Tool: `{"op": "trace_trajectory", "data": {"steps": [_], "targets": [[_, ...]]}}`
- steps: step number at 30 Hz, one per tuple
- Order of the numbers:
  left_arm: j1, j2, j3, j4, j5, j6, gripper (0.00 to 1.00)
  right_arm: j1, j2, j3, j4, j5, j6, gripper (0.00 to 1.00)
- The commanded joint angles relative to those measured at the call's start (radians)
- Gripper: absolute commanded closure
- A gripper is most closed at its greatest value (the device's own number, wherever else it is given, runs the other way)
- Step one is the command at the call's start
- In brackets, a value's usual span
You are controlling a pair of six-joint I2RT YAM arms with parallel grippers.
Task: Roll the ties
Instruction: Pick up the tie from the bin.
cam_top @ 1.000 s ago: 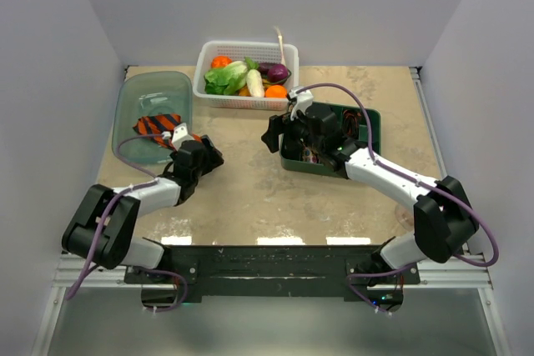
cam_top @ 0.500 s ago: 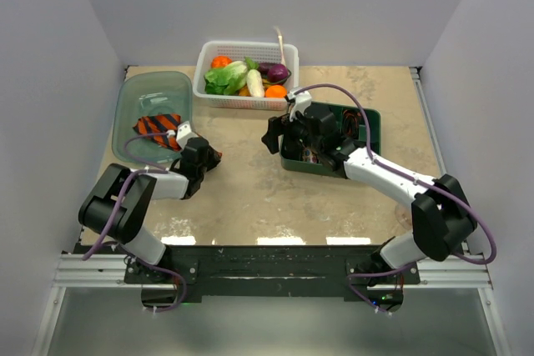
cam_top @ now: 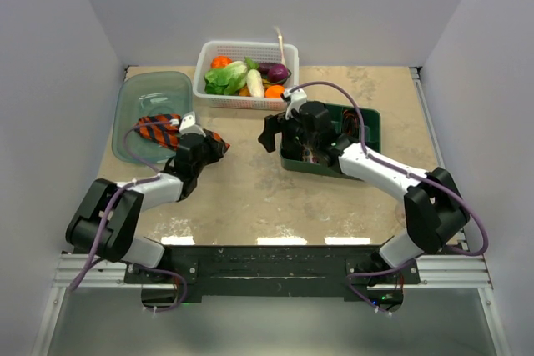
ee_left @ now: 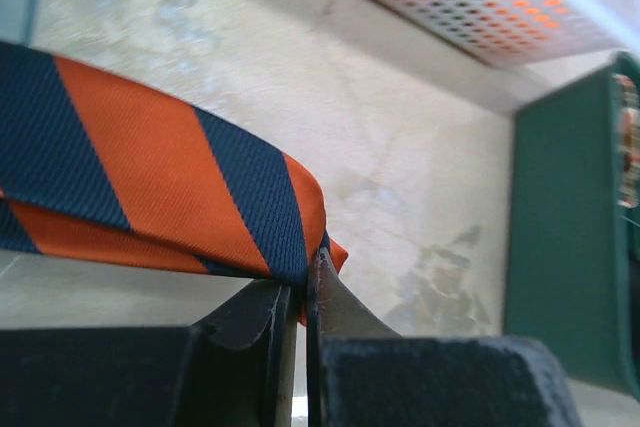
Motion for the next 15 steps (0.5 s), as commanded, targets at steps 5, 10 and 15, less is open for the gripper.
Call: {"op": "trace_trajectory", "data": {"steps": [5,10,15], "targets": [[-0.023,-0.198,0.105,-0.076,0.332,0.177,1.00,-0.045,0.013,0.143,0.001,-0.136,0.085,0.01],[-0.058,-0.304,0.186,-0.229,0.470,0.229,1.00,-0.161,0.048,0.191,0.050,-0.384,0.202,0.01],[-0.088,-0.387,0.171,-0.297,0.549,0.222,1.00,-0.171,0.120,0.252,0.033,-0.533,0.248,0.01]]}}
